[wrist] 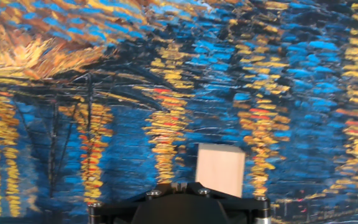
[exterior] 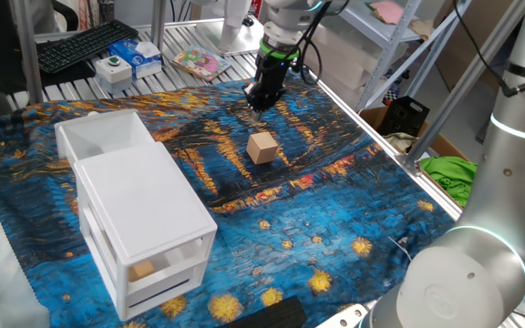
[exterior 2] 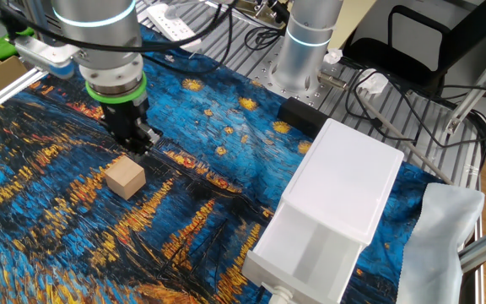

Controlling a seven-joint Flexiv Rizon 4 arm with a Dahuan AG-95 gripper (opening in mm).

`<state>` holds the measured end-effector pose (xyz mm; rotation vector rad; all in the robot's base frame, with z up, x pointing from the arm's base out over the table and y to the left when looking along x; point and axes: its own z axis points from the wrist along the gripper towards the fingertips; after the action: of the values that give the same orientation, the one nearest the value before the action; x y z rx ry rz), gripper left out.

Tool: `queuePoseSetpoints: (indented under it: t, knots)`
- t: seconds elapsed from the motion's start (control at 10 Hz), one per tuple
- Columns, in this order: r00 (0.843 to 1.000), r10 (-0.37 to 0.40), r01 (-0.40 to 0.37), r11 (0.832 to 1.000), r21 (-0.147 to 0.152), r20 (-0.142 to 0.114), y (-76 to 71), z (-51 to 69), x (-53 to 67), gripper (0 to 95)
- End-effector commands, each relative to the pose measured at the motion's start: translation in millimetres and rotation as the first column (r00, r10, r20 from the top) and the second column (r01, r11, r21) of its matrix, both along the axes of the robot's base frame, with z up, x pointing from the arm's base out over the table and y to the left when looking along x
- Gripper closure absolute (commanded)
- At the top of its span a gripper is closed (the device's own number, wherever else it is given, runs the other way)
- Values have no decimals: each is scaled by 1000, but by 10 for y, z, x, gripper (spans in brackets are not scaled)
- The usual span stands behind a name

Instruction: Put things in the drawer

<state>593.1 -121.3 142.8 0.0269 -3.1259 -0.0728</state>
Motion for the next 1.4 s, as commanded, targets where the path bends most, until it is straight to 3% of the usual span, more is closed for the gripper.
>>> queuePoseSetpoints:
  t: [0.1, 0.6, 0.7, 0.8, 0.9, 1.0, 1.1, 1.4]
  knots:
    - [999, 32, -32, 999, -15, 0, -95, -45, 15, 950]
    - [998, 68, -68, 998, -17, 19, -408, -241, -36, 950]
    - [997, 66, -65, 998, -18, 43, -457, -369, -48, 950]
    - [996, 47, -47, 999, -4, 79, -487, -579, -104, 950]
    - [995, 38, -39, 999, 12, 89, -501, -729, -155, 950]
    - [996, 22, -24, 1000, 19, 86, -493, -795, -169, 950]
    - [998, 22, -23, 1000, 19, 52, -492, -799, -170, 950]
    - [999, 27, -27, 1000, 13, 32, -492, -799, -170, 950]
